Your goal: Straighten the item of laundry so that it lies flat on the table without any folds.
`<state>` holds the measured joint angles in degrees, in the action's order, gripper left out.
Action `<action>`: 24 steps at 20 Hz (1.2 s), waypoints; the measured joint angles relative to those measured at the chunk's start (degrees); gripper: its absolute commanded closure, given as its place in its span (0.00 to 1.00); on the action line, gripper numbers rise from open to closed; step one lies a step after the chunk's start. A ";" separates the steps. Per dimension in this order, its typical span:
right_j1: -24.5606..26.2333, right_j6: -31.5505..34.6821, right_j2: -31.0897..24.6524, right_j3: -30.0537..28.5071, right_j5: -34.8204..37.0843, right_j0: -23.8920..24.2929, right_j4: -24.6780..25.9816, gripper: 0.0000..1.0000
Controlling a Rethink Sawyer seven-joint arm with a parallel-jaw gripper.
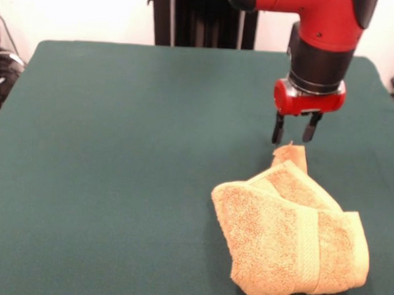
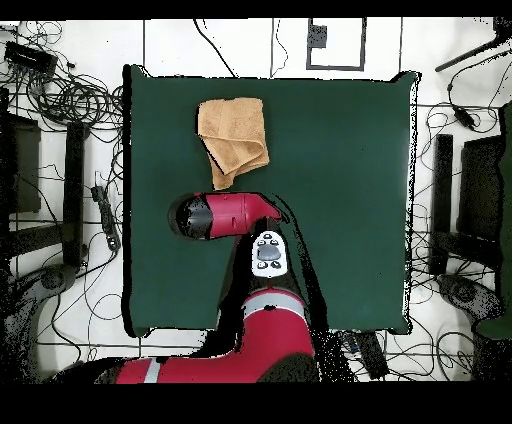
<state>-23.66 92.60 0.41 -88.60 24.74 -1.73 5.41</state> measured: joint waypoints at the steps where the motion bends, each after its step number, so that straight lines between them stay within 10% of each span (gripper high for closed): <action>1: 0.17 0.00 0.00 0.31 0.00 0.00 -0.16 0.00; 24: 2.29 0.00 2.12 5.41 0.01 -2.66 -2.02 0.00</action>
<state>-21.37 92.60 2.53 -83.19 24.75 -4.39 3.39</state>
